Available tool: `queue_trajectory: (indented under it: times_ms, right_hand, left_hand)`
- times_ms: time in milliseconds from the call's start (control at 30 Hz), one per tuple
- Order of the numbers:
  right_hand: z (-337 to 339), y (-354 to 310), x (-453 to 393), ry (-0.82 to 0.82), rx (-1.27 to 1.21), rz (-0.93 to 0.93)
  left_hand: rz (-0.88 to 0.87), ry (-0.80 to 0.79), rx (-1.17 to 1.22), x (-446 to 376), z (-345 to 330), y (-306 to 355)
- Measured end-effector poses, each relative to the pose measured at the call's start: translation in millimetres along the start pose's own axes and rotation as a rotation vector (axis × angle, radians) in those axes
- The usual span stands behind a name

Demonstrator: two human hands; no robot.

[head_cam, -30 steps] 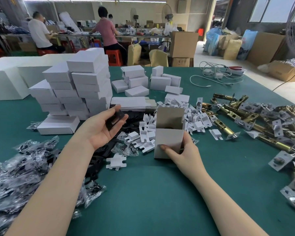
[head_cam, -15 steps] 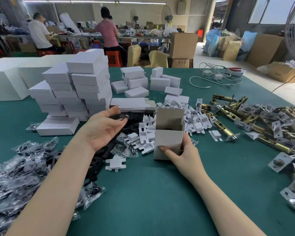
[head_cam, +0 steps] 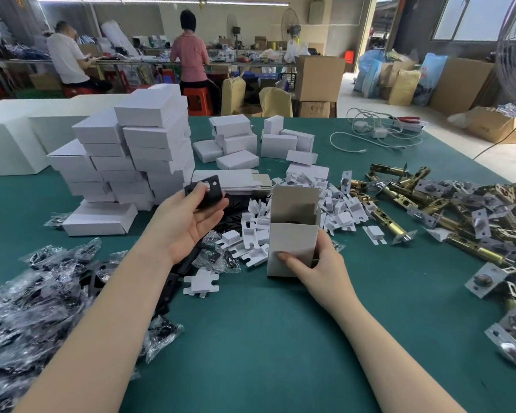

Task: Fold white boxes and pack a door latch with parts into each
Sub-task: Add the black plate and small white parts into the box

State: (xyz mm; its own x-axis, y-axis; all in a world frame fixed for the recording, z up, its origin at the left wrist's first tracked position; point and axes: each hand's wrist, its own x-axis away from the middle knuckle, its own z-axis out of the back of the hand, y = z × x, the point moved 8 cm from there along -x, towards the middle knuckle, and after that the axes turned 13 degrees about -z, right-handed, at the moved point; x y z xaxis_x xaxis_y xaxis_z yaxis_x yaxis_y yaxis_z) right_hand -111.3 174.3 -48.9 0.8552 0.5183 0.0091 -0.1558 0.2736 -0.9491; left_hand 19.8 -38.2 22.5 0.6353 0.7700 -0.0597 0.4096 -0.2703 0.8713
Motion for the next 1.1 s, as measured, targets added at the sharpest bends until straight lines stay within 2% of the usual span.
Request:
queue_trajectory:
  times_ms: [133,233,300,367,467,533,600,667,833,933,1100]
  right_hand:
    - [0,-3,1,0.004,0.004,0.009]
    - [-1,-3,0,0.001,0.005,0.013]
    - [0,-3,0,0.000,-0.005,0.016]
    - [0,-3,1,-0.005,-0.009,0.026]
    - [0,-4,2,-0.002,-0.011,0.034]
    - [1,-4,2,0.006,-0.006,0.035]
    - [2,-4,1,0.011,0.005,0.037]
    - [2,-4,0,0.009,0.012,0.035]
    - [1,-3,0,0.005,0.022,0.038]
    - [1,-3,0,0.006,0.022,0.029]
    - [1,-5,1,0.006,0.023,0.034]
  left_hand:
    - [-0.115,-0.042,-0.097,3,-12,6]
    - [-0.099,-0.209,-0.164,7,-41,7]
    - [-0.149,-0.322,-0.296,10,-64,14]
    - [-0.305,-0.449,-0.586,14,-88,26]
    - [-0.595,-0.757,-1.061,28,-130,30]
    - [-0.664,-0.952,-1.324,37,-147,19]
    - [-0.672,-1.087,-1.492,43,-155,7]
    - [-0.691,-1.100,-1.507,46,-160,5]
    - [-0.777,-0.854,-1.342,32,-155,30]
    - [-0.700,-0.962,-1.430,30,-150,17]
    - [-0.593,-1.111,-1.420,36,-152,-1]
